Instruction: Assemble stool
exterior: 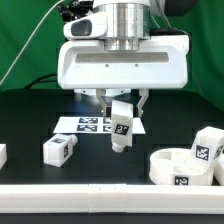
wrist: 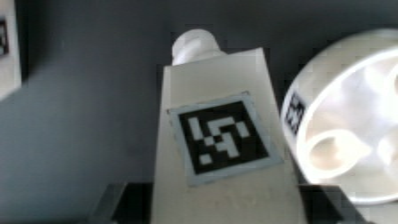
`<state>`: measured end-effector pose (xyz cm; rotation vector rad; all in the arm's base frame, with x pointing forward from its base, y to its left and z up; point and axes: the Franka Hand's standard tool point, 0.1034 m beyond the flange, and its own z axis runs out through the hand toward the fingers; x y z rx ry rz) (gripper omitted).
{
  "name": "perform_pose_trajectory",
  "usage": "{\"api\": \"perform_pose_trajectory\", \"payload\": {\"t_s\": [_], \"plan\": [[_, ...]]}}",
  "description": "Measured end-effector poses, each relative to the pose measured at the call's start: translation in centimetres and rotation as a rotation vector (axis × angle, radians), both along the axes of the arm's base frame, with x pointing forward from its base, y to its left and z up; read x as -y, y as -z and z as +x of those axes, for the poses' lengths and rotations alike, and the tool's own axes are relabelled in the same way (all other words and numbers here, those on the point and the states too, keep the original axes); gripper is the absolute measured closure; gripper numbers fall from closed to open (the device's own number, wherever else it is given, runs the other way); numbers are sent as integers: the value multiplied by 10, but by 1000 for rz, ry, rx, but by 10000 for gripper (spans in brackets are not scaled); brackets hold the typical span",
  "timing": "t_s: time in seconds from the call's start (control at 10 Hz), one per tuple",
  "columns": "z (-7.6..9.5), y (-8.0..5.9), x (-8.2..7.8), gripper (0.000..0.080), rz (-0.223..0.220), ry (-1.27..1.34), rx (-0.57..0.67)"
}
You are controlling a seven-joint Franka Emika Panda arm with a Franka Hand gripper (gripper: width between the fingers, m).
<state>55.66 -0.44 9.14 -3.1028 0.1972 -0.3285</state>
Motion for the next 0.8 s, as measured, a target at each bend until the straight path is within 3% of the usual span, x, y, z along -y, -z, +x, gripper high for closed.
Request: {"api": "perform_pose_trajectory", "payload": {"t_s": [0.1,0.2,0.4,0.8], "plan": [[-6,-2,1,472,39,49,8],[3,-14,-2,472,49,40,77],[13,-26,-2,472,24,26,201],[9,-21,-4,472,40,28,173]]}}
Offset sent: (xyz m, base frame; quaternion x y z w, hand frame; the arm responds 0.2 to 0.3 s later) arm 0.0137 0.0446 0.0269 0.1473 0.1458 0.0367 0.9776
